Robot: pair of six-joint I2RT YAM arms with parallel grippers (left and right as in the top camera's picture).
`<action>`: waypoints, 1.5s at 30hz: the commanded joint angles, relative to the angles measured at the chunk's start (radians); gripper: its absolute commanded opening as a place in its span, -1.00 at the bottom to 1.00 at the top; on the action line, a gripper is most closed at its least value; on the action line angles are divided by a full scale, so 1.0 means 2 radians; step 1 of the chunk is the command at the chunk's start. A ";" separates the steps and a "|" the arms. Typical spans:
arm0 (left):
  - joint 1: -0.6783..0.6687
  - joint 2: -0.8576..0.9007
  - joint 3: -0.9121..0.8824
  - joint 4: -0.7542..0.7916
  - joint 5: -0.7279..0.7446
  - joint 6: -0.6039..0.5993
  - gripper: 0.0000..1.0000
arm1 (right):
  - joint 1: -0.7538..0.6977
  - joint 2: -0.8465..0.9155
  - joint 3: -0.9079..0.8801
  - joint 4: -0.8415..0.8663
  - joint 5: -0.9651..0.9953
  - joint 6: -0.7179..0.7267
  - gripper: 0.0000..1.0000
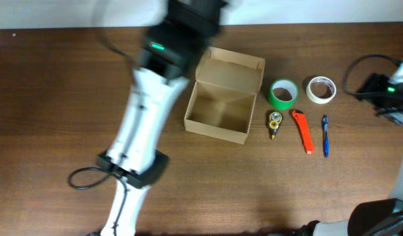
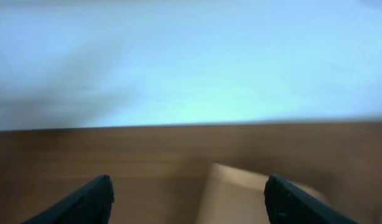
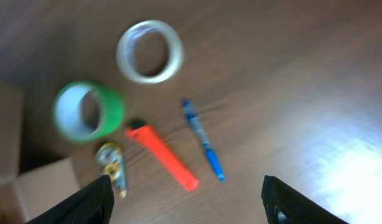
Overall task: Pack container
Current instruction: 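Release the box and retract the left arm to the left side, then grasp the green tape roll by its rim with the right gripper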
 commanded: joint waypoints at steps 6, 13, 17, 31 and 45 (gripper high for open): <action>0.195 -0.007 -0.048 -0.055 0.068 0.031 0.55 | 0.165 0.024 0.007 0.009 0.062 -0.002 0.56; 0.306 -0.007 -0.209 -0.050 0.127 0.031 0.64 | 0.196 0.108 0.007 0.018 0.072 0.014 0.54; 0.337 -0.007 -0.321 -0.014 0.126 0.031 0.98 | 0.194 0.141 0.007 0.029 0.073 0.014 0.54; 0.352 -0.007 -0.542 0.068 0.126 0.031 1.00 | 0.187 0.175 0.007 0.124 0.085 0.027 0.53; 0.352 -0.007 -0.546 0.068 0.126 0.031 0.99 | 0.171 0.262 0.007 0.108 0.061 0.026 0.40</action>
